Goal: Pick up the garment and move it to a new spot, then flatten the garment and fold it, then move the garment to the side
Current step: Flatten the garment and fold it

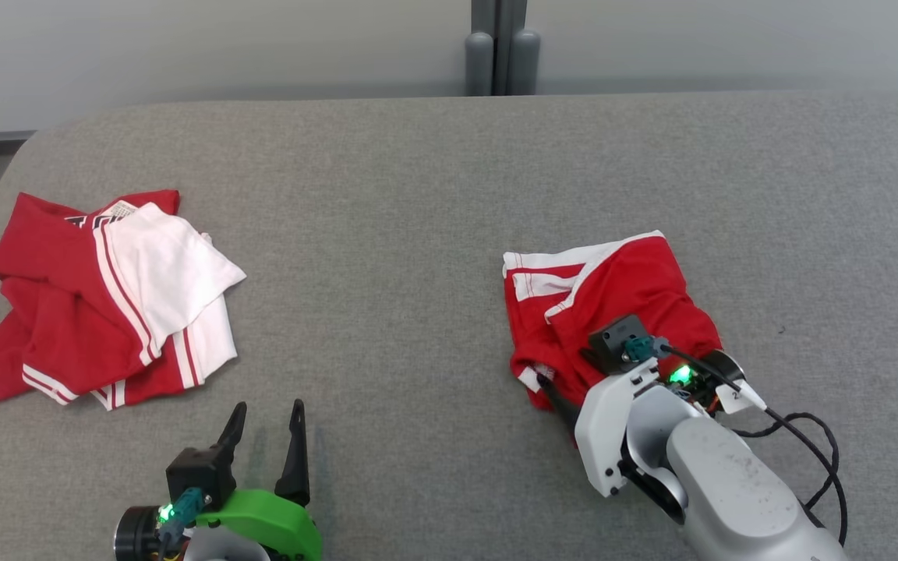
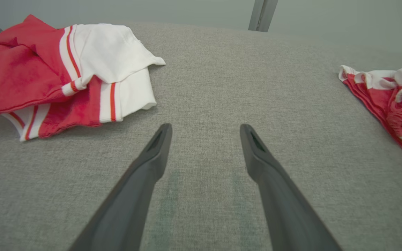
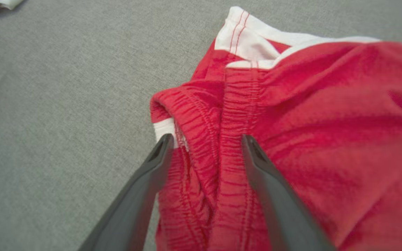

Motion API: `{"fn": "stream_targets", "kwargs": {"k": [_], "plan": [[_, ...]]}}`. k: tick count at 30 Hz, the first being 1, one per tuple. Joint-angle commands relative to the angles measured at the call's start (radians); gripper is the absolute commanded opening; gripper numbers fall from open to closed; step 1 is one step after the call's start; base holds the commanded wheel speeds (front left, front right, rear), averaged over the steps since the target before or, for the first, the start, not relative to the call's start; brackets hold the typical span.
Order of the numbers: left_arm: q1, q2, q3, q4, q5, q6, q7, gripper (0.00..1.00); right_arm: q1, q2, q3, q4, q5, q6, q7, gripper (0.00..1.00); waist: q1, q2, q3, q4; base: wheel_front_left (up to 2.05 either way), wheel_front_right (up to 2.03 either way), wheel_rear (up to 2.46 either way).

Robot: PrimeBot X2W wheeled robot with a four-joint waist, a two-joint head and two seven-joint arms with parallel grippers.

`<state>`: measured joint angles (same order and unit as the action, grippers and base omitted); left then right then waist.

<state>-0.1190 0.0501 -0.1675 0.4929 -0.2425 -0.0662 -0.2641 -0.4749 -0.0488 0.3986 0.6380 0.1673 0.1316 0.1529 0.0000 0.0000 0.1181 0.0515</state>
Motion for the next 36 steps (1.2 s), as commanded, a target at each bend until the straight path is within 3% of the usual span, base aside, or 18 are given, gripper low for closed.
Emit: {"fn": "stream_targets", "kwargs": {"k": [1, 2, 4, 5, 8, 18, 29, 36], "plan": [[-0.017, 0.002, 0.000, -0.002, -0.002, 0.005, 0.000, 1.00, 0.021, -0.004, 0.002, -0.004, -0.003, -0.002, 0.003, 1.00, 0.0000, 0.0000, 0.001, -0.003, 0.00, 0.00, 0.00], [-0.019, 0.002, -0.001, -0.002, -0.003, 0.005, 0.000, 1.00, 0.026, -0.004, 0.002, -0.007, -0.002, -0.002, 0.003, 0.92, 0.0000, 0.0000, 0.002, -0.003, 0.00, 0.00, 0.00], [-0.022, 0.002, -0.002, -0.005, -0.005, 0.004, 0.000, 1.00, 0.036, -0.004, 0.007, -0.017, 0.008, -0.002, 0.000, 0.50, 0.0000, 0.0000, 0.005, -0.003, 0.00, 0.00, 0.00], [-0.024, 0.002, -0.003, -0.008, -0.006, 0.003, 0.000, 1.00, 0.037, -0.004, 0.006, -0.022, 0.011, -0.002, -0.005, 0.41, 0.0000, 0.0000, 0.007, -0.002, 0.00, 0.00, 0.00], [-0.019, 0.002, -0.003, -0.009, -0.002, 0.000, 0.000, 1.00, 0.035, -0.004, -0.003, -0.023, 0.005, -0.002, -0.010, 0.02, 0.0000, 0.0000, 0.012, 0.000, 0.00, 0.00, 0.00], [-0.009, 0.002, 0.004, 0.009, 0.000, -0.010, 0.000, 1.00, 0.024, -0.005, -0.080, 0.005, -0.026, -0.002, -0.071, 0.00, 0.0000, 0.0000, 0.013, 0.014, 0.00, 0.00, 0.00], [-0.017, 0.002, -0.001, -0.008, 0.014, -0.018, 0.000, 1.00, -0.012, -0.004, -0.162, -0.016, -0.020, -0.002, -0.242, 0.00, 0.0000, 0.0000, 0.018, 0.006, 0.00, 0.00, 0.00], [-0.051, 0.002, -0.020, -0.015, 0.019, -0.027, 0.000, 1.00, -0.066, -0.004, -0.140, 0.032, 0.028, -0.002, -0.294, 0.00, 0.0000, 0.0000, 0.064, 0.027, 0.00, 0.00, 0.00]]}}
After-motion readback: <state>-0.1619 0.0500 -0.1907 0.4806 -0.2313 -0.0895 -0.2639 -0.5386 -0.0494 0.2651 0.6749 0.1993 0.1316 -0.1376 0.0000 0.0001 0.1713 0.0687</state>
